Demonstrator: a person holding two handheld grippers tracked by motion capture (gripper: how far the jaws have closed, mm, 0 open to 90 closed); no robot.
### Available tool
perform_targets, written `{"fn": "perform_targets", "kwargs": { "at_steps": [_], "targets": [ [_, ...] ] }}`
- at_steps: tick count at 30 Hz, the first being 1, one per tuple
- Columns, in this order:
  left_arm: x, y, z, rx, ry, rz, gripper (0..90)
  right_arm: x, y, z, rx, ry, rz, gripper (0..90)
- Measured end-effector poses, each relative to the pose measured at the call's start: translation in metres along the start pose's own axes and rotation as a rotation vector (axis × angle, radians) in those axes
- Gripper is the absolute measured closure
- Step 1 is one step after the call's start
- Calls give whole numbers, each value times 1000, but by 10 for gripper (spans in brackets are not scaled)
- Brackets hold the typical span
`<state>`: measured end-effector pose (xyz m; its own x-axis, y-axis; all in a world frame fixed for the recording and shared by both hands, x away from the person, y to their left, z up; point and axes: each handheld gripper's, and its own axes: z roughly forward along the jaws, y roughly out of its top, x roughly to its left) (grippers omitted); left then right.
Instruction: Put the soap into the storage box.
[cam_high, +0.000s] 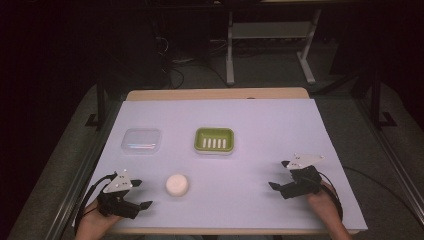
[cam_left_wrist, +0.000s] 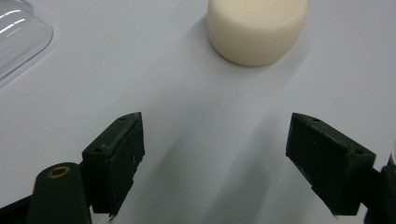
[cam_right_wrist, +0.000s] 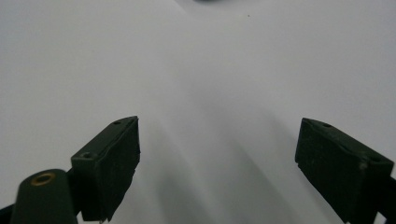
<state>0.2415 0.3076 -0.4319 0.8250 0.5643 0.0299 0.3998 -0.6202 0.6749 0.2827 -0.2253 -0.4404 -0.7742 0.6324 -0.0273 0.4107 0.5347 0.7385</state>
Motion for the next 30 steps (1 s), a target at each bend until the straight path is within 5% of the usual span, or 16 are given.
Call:
{"fn": "perform_targets", "kwargs": {
  "at_steps": [23, 30],
  "targets": [
    [-15, 28, 6, 24, 5, 80, 187, 4, 0, -2, -9, 8, 8, 132],
    [-15, 39, 11, 67, 0, 98, 177, 4, 1, 0, -8, 15, 7, 132]
  ]
}}
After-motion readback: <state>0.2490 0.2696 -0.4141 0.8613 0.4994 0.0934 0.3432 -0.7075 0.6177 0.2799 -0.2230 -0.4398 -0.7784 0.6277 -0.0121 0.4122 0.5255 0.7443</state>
